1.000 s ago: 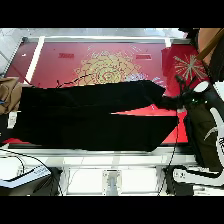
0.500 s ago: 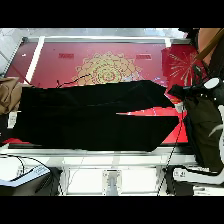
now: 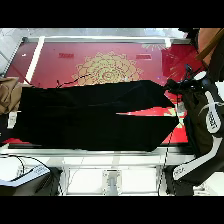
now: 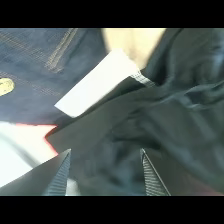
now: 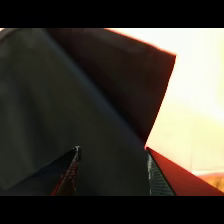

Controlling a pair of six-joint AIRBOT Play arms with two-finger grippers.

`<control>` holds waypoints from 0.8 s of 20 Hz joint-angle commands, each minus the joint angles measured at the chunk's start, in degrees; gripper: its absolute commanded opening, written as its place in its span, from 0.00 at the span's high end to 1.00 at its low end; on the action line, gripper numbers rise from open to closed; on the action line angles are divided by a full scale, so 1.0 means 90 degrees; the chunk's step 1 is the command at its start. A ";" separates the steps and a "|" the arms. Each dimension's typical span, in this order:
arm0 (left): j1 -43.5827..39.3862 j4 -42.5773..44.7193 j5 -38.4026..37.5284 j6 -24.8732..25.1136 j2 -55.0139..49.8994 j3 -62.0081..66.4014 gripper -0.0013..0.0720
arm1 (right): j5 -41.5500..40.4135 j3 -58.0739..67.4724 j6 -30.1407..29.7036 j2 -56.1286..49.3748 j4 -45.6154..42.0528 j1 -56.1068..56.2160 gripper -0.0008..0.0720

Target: Fold the clothes and pants, and hang the long-sleeved shirts on hangers.

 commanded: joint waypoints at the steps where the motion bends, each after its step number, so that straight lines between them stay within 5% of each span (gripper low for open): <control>1: -0.0245 -0.1299 0.0374 0.0141 -0.0007 -0.0015 0.31 | 0.0046 0.0517 0.0129 -0.0619 0.0044 -0.0034 0.39; 6: -0.1953 -0.1421 0.0648 0.1212 -0.0311 -0.0015 0.32 | 0.0049 0.0804 0.0146 -0.0838 0.0046 -0.0095 0.40; 11: -0.3300 -0.1426 0.1243 0.1207 -0.1282 -0.0015 0.32 | -0.0012 0.0828 0.0143 -0.0945 0.0017 -0.0172 0.46; 16: -0.3300 -0.1474 0.1280 0.1202 -0.1433 -0.0012 0.31 | 0.0036 0.0838 -0.0027 -0.1273 0.0420 -0.0168 0.46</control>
